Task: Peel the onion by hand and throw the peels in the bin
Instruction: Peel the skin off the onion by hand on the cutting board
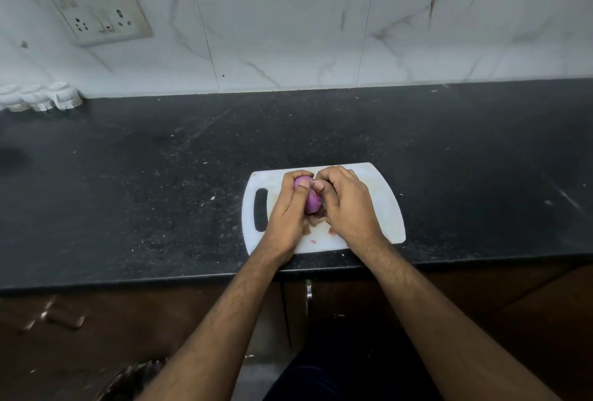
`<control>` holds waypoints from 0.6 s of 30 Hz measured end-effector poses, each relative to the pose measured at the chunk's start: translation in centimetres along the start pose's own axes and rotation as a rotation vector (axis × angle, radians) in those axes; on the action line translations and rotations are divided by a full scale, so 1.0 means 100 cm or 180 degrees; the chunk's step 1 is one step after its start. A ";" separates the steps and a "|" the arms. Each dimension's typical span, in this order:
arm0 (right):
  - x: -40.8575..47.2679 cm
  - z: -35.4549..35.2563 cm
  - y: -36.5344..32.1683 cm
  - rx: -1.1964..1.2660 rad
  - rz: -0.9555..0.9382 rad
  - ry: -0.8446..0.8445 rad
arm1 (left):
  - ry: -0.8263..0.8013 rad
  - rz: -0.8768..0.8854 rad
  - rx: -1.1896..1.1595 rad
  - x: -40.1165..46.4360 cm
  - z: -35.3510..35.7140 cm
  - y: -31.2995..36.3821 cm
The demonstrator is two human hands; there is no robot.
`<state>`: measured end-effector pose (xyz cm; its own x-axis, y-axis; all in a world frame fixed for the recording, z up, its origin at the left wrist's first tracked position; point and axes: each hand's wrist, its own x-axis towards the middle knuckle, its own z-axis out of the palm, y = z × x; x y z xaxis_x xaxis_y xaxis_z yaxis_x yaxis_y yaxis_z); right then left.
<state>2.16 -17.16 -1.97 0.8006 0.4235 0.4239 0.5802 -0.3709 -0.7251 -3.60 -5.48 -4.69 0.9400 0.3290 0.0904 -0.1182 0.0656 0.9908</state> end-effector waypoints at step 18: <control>0.002 -0.005 -0.001 0.0708 0.0693 0.0262 | 0.0230 -0.0475 -0.1026 0.005 -0.004 0.010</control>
<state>2.36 -17.45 -1.48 0.9170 0.2825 0.2816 0.3542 -0.2520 -0.9006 -3.33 -4.87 -3.74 0.9308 0.3584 -0.0717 -0.0870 0.4079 0.9089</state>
